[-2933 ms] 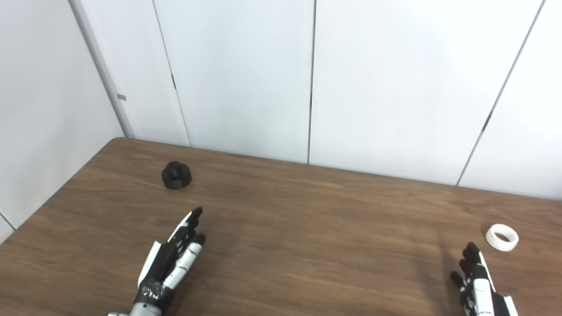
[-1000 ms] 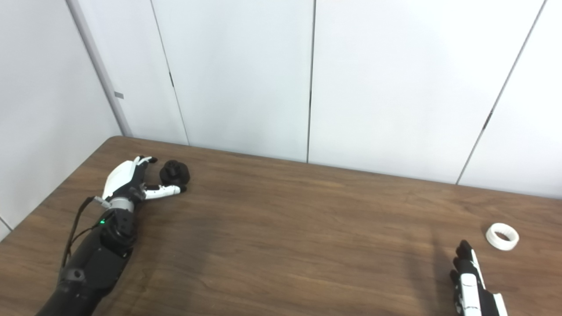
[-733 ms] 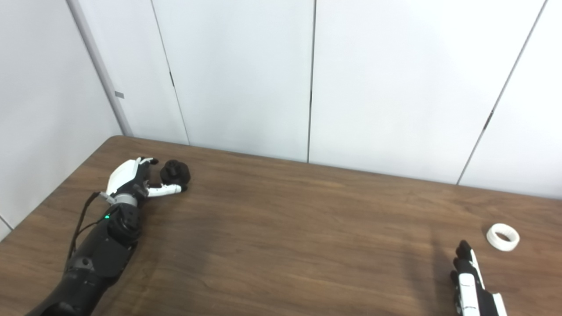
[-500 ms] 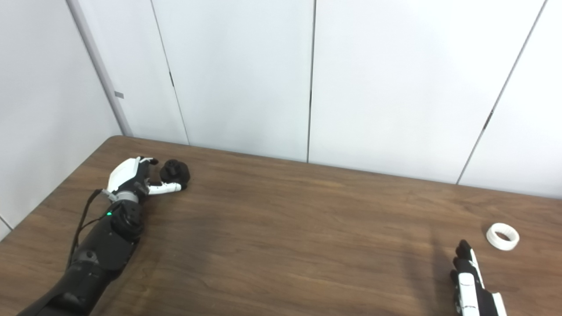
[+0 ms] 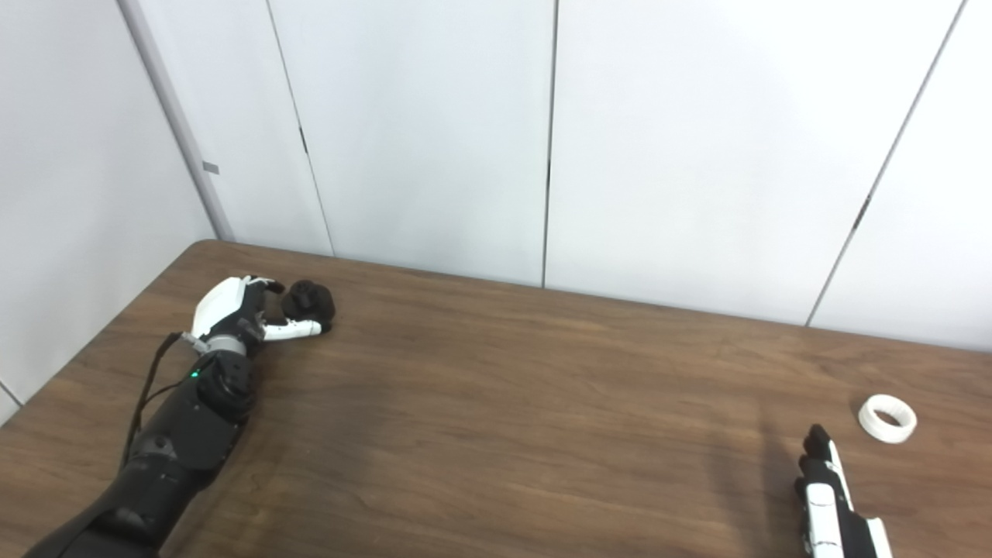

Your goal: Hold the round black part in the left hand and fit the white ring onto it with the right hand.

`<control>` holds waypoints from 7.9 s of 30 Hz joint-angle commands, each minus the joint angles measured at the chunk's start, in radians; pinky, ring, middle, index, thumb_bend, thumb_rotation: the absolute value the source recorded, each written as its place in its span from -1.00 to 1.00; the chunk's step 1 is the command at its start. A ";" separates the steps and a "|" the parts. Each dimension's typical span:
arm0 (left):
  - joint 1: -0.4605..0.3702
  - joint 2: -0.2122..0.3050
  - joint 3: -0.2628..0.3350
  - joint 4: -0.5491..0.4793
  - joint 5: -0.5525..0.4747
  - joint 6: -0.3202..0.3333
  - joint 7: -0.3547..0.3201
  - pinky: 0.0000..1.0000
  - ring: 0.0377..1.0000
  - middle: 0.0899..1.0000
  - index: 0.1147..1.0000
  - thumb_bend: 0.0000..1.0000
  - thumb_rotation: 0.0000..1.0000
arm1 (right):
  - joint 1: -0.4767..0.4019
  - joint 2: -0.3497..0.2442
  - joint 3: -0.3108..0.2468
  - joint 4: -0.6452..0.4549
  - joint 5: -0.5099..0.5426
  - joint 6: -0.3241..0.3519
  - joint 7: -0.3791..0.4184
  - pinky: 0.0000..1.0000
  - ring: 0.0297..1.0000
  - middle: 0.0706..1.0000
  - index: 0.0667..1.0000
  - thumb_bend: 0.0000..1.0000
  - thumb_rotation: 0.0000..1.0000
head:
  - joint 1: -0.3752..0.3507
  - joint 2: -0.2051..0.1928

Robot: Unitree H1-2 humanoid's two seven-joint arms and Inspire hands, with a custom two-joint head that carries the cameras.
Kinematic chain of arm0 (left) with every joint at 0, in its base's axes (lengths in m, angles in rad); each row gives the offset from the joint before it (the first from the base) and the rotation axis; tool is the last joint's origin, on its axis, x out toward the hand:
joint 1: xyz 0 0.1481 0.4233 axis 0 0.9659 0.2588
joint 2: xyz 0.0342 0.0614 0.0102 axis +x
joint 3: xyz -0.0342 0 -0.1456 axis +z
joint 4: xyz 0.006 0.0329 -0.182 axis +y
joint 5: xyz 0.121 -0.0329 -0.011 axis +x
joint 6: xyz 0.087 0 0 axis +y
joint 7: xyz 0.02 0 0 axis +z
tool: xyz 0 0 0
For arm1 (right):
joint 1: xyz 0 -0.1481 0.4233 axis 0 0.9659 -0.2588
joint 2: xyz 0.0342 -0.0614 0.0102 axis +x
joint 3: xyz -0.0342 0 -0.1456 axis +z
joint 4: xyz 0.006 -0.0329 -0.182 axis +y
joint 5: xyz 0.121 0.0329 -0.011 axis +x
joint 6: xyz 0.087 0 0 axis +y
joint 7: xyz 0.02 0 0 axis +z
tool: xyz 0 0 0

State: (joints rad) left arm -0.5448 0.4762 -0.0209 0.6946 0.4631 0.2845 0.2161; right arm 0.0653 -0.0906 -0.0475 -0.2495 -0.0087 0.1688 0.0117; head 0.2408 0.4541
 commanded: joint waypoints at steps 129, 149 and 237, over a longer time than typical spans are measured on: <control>0.517 -0.239 -0.397 -0.810 0.472 -0.261 -0.144 0.95 0.62 0.43 -0.16 0.05 -0.89 | -0.018 0.058 0.037 -0.026 -0.071 0.004 -0.048 1.00 0.94 0.91 0.97 0.17 1.00 | -0.296 0.155; 0.564 -0.243 -0.399 -0.813 0.473 -0.259 -0.153 1.00 0.67 0.48 -0.16 0.05 -0.89 | -0.072 -0.015 0.019 -0.212 -0.225 0.257 -0.057 0.84 0.85 0.81 0.71 0.02 0.50 | -0.366 0.252; 0.606 -0.251 -0.393 -0.852 0.477 -0.213 -0.203 0.94 0.64 0.45 -0.16 0.05 -0.90 | -0.680 -0.433 0.148 0.641 -0.621 0.295 0.066 1.00 0.94 0.77 0.26 0.72 -0.61 | -0.559 0.172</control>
State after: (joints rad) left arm 0.0316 0.2129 -0.3995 -0.1606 0.9156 0.0644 0.0554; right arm -0.5608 -0.5064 0.1050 0.4027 -0.6266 0.4643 0.1066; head -0.3175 0.6243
